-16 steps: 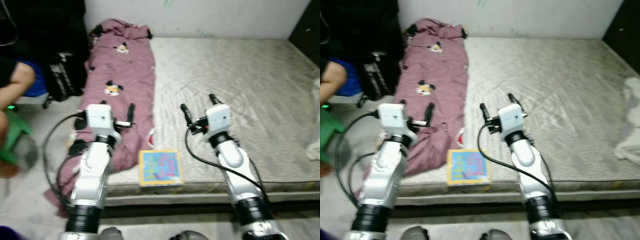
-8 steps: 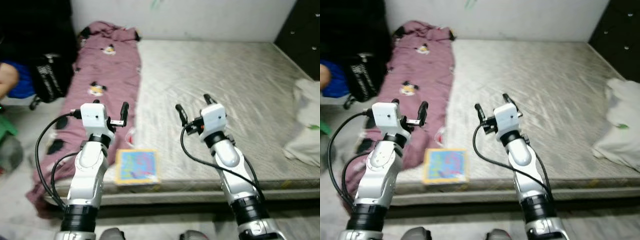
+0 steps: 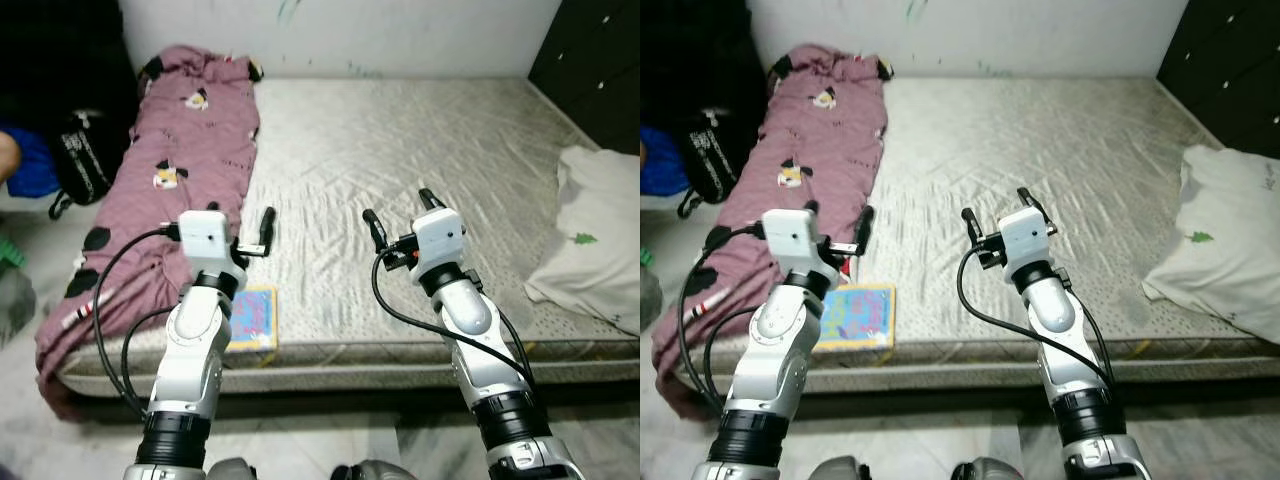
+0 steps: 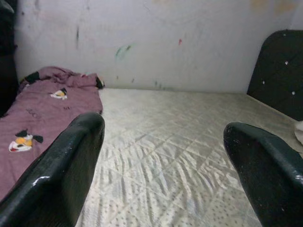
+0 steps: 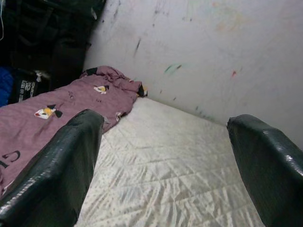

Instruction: Clean up the room

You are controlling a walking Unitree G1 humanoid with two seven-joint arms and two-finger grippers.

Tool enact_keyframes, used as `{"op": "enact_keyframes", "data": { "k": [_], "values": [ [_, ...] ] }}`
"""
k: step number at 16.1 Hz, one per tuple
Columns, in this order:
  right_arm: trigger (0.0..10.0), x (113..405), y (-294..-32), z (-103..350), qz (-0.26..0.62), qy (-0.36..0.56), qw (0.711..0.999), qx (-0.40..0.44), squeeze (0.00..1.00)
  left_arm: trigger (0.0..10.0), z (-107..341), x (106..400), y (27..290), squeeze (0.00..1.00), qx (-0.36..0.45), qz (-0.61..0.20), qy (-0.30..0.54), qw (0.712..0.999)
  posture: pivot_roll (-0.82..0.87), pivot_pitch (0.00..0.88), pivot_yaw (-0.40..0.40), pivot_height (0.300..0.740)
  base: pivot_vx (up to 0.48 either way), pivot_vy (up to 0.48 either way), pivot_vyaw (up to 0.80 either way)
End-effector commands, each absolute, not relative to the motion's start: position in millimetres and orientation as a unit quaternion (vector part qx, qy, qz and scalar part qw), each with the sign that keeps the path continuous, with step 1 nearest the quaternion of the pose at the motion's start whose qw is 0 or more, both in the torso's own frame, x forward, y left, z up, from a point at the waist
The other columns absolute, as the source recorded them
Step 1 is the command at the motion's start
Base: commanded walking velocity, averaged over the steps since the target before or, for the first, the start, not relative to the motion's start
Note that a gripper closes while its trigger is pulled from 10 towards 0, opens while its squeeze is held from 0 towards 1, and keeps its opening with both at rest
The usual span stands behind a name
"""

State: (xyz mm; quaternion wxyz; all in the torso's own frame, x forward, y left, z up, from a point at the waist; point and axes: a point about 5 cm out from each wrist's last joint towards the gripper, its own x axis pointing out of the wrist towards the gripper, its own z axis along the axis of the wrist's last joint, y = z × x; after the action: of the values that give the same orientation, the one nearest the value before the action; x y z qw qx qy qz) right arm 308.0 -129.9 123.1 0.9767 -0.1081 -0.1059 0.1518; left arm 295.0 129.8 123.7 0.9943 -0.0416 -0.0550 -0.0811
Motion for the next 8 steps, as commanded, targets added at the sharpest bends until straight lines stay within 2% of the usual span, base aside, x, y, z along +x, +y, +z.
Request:
{"op": "enact_keyframes", "data": {
  "k": [1,8],
  "values": [
    [10.0,309.1,-128.1,126.4,0.154,-0.112,0.976,-0.108,0.00,10.0,127.1,295.4,132.3,0.00,-0.042,-0.080,-0.064,0.994,-0.01,0.007,-0.033,0.740,0.247,0.000,0.00],
    [10.0,309.6,-127.5,126.2,0.155,-0.112,0.976,-0.107,0.00,10.0,127.1,295.4,131.9,0.00,-0.042,-0.086,-0.066,0.993,-0.01,0.004,-0.032,0.740,0.277,0.000,0.00]
  ]
}}
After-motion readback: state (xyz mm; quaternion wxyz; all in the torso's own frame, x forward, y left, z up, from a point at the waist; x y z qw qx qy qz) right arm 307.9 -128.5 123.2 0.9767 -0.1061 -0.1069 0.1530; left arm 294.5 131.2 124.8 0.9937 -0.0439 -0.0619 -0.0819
